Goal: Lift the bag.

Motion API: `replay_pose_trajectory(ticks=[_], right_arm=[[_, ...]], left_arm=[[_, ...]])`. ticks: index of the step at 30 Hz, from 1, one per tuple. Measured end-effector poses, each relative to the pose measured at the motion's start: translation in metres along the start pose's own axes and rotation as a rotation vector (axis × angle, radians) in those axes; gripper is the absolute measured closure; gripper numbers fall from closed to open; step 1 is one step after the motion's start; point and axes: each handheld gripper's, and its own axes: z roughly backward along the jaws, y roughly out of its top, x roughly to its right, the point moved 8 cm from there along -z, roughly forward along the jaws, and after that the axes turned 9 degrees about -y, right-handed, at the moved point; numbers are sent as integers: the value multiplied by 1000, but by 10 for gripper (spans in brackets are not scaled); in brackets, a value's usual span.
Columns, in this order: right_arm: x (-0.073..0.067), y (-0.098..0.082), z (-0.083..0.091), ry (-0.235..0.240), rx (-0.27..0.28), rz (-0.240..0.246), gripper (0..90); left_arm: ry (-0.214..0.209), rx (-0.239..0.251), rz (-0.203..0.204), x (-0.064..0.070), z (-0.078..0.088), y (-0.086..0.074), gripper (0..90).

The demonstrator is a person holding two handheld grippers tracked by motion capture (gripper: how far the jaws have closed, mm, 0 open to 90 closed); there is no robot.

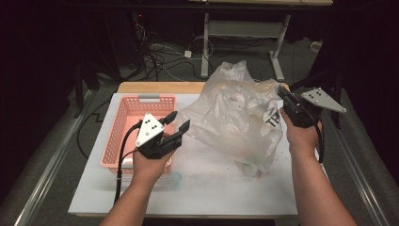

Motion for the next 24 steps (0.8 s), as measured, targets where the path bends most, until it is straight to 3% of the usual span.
replay_pose_trajectory(ticks=[6,10,12,14,16,19,24], right_arm=[[8,-11,-2,-19,-30,6,900],[11,-17,-2,-21,-45,13,900],[13,-19,-2,-19,-47,11,900],[12,-19,1,1,-48,5,900],[9,-18,6,28,-44,10,839],[4,-13,17,68,-26,0,767],[-3,-7,42,134,1,-11,645]], left_arm=[[8,-24,26,-3,20,-25,412],[-17,-22,56,-1,37,-33,345],[-17,-18,48,0,47,-35,302],[-8,-29,37,-1,53,-40,256],[-3,-67,50,-5,55,-51,214],[5,-131,91,-14,56,-70,137],[9,-186,160,-24,56,-90,0]])
